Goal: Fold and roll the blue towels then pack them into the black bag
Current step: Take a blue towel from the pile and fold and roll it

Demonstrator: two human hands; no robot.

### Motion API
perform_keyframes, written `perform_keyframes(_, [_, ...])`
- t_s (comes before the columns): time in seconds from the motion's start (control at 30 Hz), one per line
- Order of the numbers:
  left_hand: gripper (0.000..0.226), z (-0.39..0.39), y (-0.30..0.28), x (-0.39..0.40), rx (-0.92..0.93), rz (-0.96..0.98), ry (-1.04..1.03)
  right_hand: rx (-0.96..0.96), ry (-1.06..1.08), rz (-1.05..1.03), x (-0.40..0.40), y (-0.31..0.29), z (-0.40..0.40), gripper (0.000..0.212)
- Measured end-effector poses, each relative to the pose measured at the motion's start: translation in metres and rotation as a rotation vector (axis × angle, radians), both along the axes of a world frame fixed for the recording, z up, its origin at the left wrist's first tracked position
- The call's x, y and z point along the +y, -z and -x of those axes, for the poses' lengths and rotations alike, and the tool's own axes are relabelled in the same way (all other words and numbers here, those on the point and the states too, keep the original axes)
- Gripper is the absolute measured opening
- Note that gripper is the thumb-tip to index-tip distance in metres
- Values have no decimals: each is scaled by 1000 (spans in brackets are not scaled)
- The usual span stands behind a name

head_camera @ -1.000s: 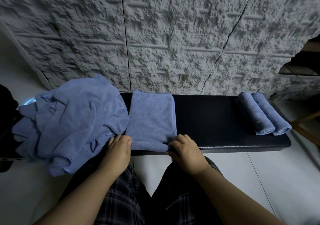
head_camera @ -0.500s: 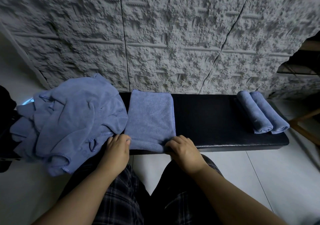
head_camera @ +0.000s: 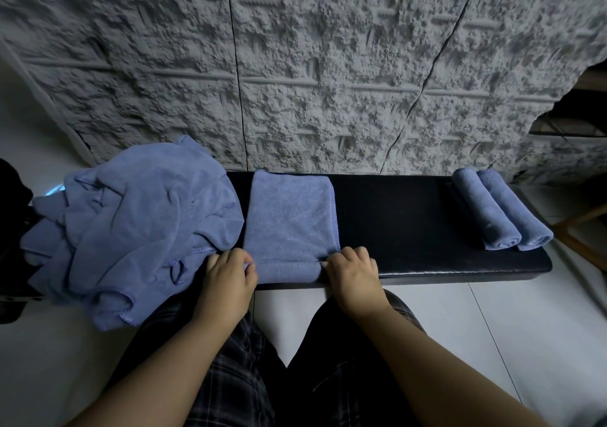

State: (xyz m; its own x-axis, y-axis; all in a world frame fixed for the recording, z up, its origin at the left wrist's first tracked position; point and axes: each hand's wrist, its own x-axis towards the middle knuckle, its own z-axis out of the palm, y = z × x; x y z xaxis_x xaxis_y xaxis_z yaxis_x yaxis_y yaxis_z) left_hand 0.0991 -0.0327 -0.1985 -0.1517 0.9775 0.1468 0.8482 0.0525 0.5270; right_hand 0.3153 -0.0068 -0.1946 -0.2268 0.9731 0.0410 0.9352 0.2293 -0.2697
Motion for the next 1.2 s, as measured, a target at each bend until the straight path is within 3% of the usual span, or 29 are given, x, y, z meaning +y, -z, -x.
perform_keyframes(0.13, [23,3,-5,2,133,-123,93,-1,-33,-165,-3,-5,-1,7])
perform_keyframes(0.23, [40,1,-4,3,158,-155,218,106,-172,-93,-4,-7,-2,27])
perform_keyframes(0.3, [43,0,-1,4,156,-147,235,120,-189,-81,-5,-10,-2,26])
perform_keyframes(0.43, [16,6,5,-1,89,-107,278,148,-214,-111,-7,-5,-3,13])
perform_keyframes(0.5, [21,11,8,-4,90,-81,319,119,-215,-84,-7,-1,-3,25])
perform_keyframes(0.63, [48,15,11,-1,25,-30,340,150,-201,-65,-5,1,-4,26])
perform_keyframes(0.97, [25,17,13,8,-134,15,246,236,-77,23,-2,-3,-9,29])
perform_keyframes(1.2, [26,13,8,2,-169,102,186,305,43,168,-6,-10,-9,21])
